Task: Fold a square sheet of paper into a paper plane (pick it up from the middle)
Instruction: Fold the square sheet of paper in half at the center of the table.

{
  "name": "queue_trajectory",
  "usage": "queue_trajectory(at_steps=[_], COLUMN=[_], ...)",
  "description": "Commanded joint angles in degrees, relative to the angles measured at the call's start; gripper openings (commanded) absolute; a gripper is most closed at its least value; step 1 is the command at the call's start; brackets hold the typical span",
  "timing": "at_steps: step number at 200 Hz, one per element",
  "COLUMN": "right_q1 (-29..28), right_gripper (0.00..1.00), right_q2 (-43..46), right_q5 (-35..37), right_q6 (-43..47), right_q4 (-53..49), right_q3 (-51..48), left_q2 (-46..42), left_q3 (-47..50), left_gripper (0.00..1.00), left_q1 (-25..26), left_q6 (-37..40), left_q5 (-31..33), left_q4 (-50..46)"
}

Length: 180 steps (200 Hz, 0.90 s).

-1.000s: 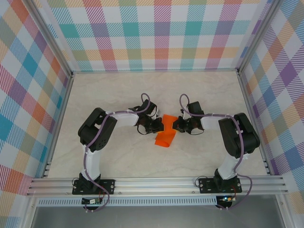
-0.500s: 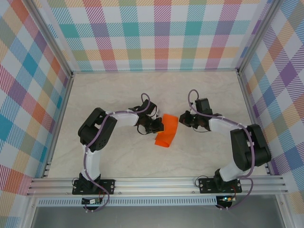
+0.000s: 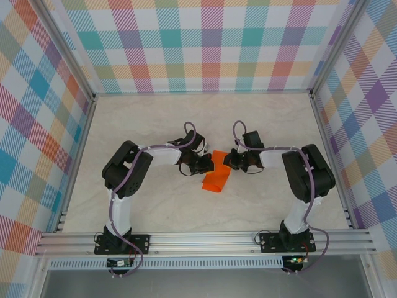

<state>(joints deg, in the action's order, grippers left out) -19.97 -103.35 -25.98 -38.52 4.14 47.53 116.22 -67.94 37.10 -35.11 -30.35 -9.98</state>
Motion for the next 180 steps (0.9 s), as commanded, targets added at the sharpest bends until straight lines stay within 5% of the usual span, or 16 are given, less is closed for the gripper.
queue_trajectory(at_steps=[1, 77, 121, 180], right_q1=[2.5, 9.2, 5.7, 0.0], right_gripper=[0.0, 0.01, 0.01, 0.0], right_q2=[-0.7, 3.7, 11.1, 2.4], right_q5=[1.9, 3.1, -1.0, -4.4], right_q6=[-1.6, -1.4, 0.7, 0.7], right_q4=[3.0, -0.9, -1.9, -2.1], right_q3=[-0.1, -0.2, -1.9, 2.8], left_q2=[8.6, 8.4, 8.3, 9.1], left_q3=[5.4, 6.0, 5.9, 5.7], left_gripper=[0.0, 0.0, 0.0, 0.0], left_q1=[1.0, 1.0, 1.0, 1.0], left_q6=[-0.2, 0.4, 0.6, 0.0], left_q5=[13.0, 12.5, 12.5, 12.9], left_q4=[-14.6, -13.5, -13.0, -13.4])
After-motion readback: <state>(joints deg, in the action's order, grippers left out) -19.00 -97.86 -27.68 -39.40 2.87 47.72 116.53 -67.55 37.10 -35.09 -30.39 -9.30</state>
